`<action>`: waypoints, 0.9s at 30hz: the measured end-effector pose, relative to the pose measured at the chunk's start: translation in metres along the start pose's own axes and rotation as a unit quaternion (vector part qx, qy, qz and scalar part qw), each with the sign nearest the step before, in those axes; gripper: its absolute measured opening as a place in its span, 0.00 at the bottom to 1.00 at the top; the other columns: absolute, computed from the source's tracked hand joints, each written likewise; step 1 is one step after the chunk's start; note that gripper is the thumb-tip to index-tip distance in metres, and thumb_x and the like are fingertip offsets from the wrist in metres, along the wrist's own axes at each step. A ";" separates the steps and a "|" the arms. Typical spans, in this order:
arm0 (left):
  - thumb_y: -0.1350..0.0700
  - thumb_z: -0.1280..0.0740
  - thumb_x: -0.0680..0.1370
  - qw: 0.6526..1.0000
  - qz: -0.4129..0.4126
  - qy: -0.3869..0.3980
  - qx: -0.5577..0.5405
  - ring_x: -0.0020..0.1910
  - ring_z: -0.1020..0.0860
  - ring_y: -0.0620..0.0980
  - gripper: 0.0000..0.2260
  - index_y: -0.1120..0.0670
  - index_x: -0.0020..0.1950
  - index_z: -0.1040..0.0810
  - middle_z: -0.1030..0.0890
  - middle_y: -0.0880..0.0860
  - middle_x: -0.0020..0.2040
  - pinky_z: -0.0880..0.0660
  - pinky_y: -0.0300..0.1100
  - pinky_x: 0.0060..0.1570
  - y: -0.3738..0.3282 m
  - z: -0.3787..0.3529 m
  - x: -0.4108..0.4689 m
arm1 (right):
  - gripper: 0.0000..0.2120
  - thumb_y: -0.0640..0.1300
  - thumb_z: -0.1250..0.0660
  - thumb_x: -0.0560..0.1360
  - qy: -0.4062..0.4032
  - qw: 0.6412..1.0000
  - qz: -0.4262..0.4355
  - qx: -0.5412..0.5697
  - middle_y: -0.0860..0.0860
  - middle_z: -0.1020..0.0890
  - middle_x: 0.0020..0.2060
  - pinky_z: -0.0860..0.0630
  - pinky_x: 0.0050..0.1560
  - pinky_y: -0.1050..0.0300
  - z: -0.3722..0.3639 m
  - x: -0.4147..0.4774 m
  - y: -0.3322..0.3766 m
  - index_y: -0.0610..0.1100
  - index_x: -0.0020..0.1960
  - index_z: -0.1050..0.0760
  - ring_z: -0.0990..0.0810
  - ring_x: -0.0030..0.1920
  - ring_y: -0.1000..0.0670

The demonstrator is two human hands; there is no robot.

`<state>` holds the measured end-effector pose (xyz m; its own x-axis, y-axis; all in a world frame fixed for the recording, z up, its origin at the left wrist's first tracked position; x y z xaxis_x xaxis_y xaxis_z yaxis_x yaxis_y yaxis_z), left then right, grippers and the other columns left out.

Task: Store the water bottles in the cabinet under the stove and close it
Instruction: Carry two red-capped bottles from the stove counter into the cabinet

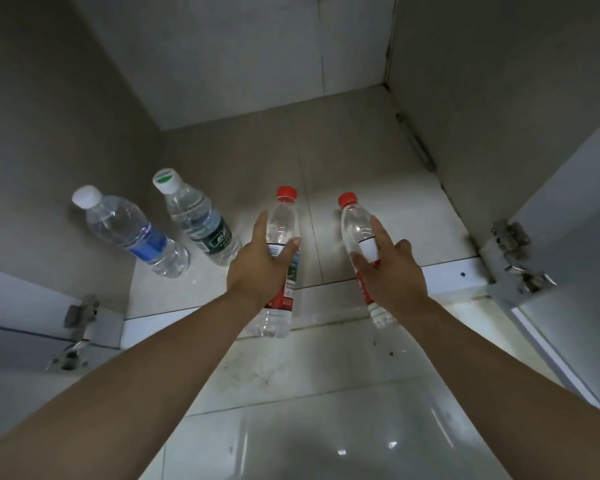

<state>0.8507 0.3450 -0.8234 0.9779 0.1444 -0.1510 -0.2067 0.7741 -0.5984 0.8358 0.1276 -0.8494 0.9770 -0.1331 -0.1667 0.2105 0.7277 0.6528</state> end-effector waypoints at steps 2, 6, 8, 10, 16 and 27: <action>0.38 0.41 0.76 1.000 -0.005 -0.002 -0.017 0.51 0.21 0.57 0.31 0.42 0.75 0.51 0.22 0.56 0.61 0.23 0.55 0.52 0.000 -0.003 0.005 | 0.31 0.59 0.42 0.76 -0.008 1.000 0.002 -0.029 0.44 0.33 0.49 0.25 0.42 0.53 -0.007 0.006 -0.002 0.60 0.74 0.53 0.26 0.40 0.44; 0.39 0.39 0.75 0.998 -0.029 -0.017 -0.047 0.50 0.20 0.56 0.30 0.44 0.73 0.47 0.21 0.54 0.59 0.23 0.55 0.51 -0.010 -0.001 0.021 | 0.29 0.57 0.41 0.76 -0.020 0.999 -0.004 -0.050 0.46 0.36 0.46 0.27 0.39 0.54 -0.018 0.012 -0.010 0.60 0.73 0.50 0.29 0.38 0.45; 0.39 0.38 0.75 0.997 -0.035 -0.023 -0.067 0.52 0.21 0.56 0.31 0.43 0.73 0.48 0.23 0.53 0.61 0.23 0.56 0.53 -0.016 0.003 0.030 | 0.27 0.58 0.42 0.76 -0.017 0.999 -0.008 -0.049 0.46 0.35 0.46 0.26 0.39 0.54 -0.021 0.012 -0.014 0.61 0.72 0.49 0.28 0.38 0.45; 0.39 0.37 0.75 0.996 -0.047 -0.037 -0.065 0.53 0.21 0.57 0.31 0.40 0.73 0.49 0.24 0.53 0.63 0.23 0.55 0.53 -0.023 0.008 0.043 | 0.27 0.59 0.43 0.76 -0.028 0.998 -0.018 -0.058 0.46 0.33 0.45 0.26 0.41 0.52 -0.022 0.013 -0.019 0.62 0.72 0.49 0.29 0.41 0.46; 0.46 0.34 0.75 0.985 -0.055 -0.108 -0.121 0.55 0.22 0.57 0.32 0.41 0.73 0.49 0.26 0.52 0.65 0.25 0.49 0.54 -0.038 0.024 0.089 | 0.30 0.59 0.43 0.76 -0.074 0.993 -0.041 -0.085 0.47 0.32 0.43 0.27 0.43 0.53 -0.019 0.014 -0.029 0.60 0.73 0.52 0.33 0.44 0.48; 0.58 0.31 0.74 0.950 -0.088 -0.161 -0.251 0.65 0.30 0.49 0.36 0.45 0.73 0.49 0.33 0.49 0.68 0.32 0.52 0.67 -0.013 0.020 0.106 | 0.31 0.60 0.43 0.75 -0.090 0.990 -0.040 -0.101 0.48 0.33 0.43 0.29 0.40 0.55 -0.022 0.015 -0.027 0.61 0.74 0.54 0.33 0.44 0.49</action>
<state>0.9579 0.3627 -0.8165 0.9404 0.2839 0.1871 0.0521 0.4235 -0.9044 0.8436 0.1206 -0.8855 0.9518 -0.2998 -0.0651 0.2934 0.8276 0.4785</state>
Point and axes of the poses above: each hand's wrist, its own x-axis towards the middle knuckle, its own z-axis out of the back of the hand, y = z × x, the point moved 7 cm from there along x, towards the middle knuckle
